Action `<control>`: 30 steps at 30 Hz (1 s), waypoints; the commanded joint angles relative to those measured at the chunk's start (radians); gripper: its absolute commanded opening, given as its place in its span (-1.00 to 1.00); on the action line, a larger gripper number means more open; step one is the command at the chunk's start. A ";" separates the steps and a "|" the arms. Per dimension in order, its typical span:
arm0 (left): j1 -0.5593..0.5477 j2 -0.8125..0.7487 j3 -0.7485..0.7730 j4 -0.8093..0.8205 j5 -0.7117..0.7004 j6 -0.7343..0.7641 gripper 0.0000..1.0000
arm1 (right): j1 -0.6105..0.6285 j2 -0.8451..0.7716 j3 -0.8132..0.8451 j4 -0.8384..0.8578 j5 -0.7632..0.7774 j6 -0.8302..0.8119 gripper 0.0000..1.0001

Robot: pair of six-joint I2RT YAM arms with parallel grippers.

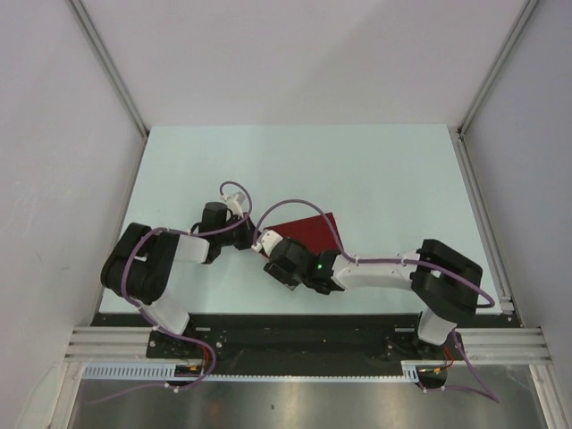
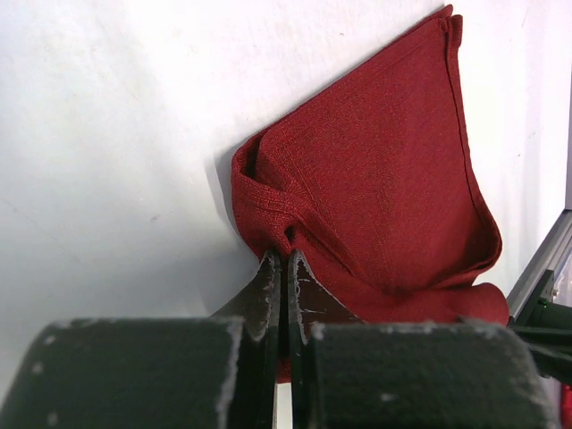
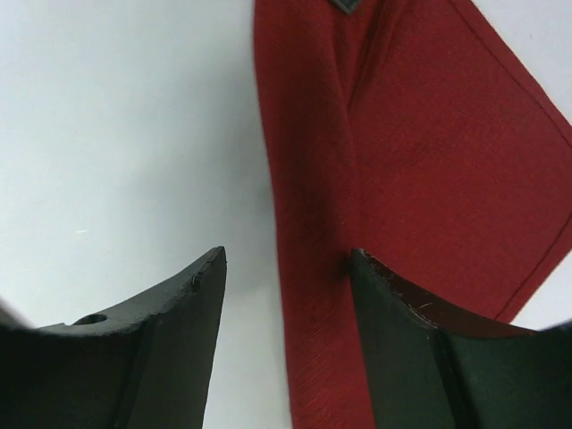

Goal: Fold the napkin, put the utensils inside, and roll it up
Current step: Roll the napkin with the utensil

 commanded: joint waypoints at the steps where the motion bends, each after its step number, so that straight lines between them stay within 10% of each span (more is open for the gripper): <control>1: -0.007 0.020 0.018 -0.022 0.011 -0.004 -1.00 | 0.007 0.078 0.018 0.035 0.156 -0.067 0.22; 11: -0.008 0.016 0.016 -0.012 0.025 -0.001 -1.00 | -0.102 0.127 0.009 0.054 0.034 -0.063 0.18; 14: -0.007 0.002 0.013 0.011 0.045 -0.003 -0.98 | -0.143 0.126 0.003 0.054 -0.058 -0.057 -0.28; 21: 0.006 -0.146 -0.027 0.009 -0.035 0.042 0.47 | -0.289 0.109 -0.032 0.061 -0.596 -0.038 -0.76; 30: 0.007 -0.251 -0.071 -0.025 -0.133 0.068 0.65 | -0.404 0.210 -0.020 0.051 -0.985 0.017 -0.90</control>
